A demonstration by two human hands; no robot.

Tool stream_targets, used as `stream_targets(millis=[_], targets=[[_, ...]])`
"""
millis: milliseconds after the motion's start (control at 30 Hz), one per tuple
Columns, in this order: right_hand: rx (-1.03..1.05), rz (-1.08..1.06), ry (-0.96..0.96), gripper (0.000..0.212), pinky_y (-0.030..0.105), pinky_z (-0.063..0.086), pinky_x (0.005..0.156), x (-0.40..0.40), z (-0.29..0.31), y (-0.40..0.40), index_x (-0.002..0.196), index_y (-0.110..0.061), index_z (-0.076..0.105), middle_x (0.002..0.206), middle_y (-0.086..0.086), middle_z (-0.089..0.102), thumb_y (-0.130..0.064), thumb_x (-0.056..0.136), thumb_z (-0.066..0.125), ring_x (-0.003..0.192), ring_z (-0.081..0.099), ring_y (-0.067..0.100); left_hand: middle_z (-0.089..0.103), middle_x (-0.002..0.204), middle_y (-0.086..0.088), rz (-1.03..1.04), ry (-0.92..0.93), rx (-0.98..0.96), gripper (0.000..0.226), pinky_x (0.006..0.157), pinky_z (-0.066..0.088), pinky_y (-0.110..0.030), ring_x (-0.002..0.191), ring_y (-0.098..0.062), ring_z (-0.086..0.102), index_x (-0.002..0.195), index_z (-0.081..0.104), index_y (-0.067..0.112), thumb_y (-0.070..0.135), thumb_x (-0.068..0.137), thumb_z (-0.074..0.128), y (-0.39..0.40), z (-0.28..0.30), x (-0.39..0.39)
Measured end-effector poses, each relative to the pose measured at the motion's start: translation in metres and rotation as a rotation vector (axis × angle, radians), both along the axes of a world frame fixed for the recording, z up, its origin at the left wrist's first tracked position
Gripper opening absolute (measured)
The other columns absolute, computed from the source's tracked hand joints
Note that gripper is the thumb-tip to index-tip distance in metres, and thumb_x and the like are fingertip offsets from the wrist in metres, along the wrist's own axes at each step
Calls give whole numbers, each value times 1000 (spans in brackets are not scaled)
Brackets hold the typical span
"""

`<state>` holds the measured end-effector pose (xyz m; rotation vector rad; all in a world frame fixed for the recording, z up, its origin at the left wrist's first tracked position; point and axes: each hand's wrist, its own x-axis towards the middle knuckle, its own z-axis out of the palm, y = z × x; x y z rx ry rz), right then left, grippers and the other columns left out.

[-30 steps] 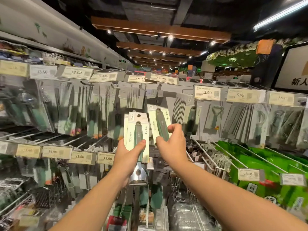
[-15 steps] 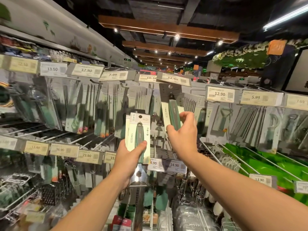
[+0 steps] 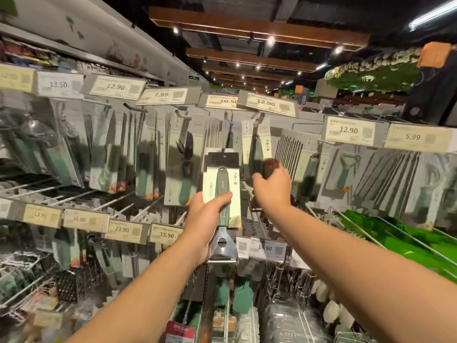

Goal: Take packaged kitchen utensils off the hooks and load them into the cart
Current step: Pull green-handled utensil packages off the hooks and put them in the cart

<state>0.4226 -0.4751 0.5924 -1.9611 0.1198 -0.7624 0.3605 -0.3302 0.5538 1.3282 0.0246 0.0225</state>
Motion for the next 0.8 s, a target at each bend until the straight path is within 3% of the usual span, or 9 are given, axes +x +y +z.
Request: stream_targets(millis=[67,133,233,367,467,533,633,733,800], targets=[[188,75,78,35,38,61,67,19,3,-4,120,-22,58,120,4,62,-1,92,64,82,69,20,63,117,5,-8,39,-1,24,86,40,-37,108,-12,57,120,54,18,25,99,63,-2,-1,8],[315,143,138,51,42,61,73,37,7,-10,135,-21,57,129,4,60,8,93,60,78,66,19,65,122,-4,-19,53,1,23,82,40,-38,113,-19,58,118,59,13,22,97,57,-5,-1,15],[414,215,188,52,27,55,62,60,20,-18,147,-13,52,136,9,57,8,100,49,76,60,17,65,123,-9,-40,52,-5,19,85,45,-41,110,-23,59,106,58,14,24,91,58,-9,0,22],[400,262,316,57,54,54,99,88,30,-23,150,-11,47,109,12,60,9,97,50,110,62,34,62,119,-4,-40,53,-5,4,86,42,-39,108,-15,56,97,54,19,19,94,56,-9,0,31],[316,277,359,60,48,58,90,97,30,-25,151,-13,44,124,17,58,10,96,51,88,59,23,66,122,-7,-57,51,9,24,99,46,-48,114,-22,59,111,60,17,25,88,59,-9,0,37],[267,269,365,59,39,56,80,98,26,-28,149,-14,46,126,16,58,7,95,54,84,55,20,66,121,-2,-45,45,28,32,87,45,-39,110,-14,59,121,60,17,23,89,59,-10,2,37],[210,213,293,39,29,59,66,88,15,-27,130,-16,60,125,17,61,0,95,62,83,59,19,64,129,-2,-54,34,41,50,100,43,-45,114,-13,58,132,53,18,29,84,63,-12,1,41],[73,221,215,9,34,58,63,56,6,-14,107,-14,59,103,8,65,-10,99,58,77,61,17,59,142,-1,-59,1,42,55,99,41,-39,121,-14,57,146,43,19,24,95,62,-17,3,38],[76,220,120,9,38,52,63,33,0,-6,103,-12,56,87,4,60,-20,99,55,72,57,18,60,138,3,-61,-4,46,58,111,39,-43,125,-17,55,144,41,25,28,93,68,-20,2,39]])
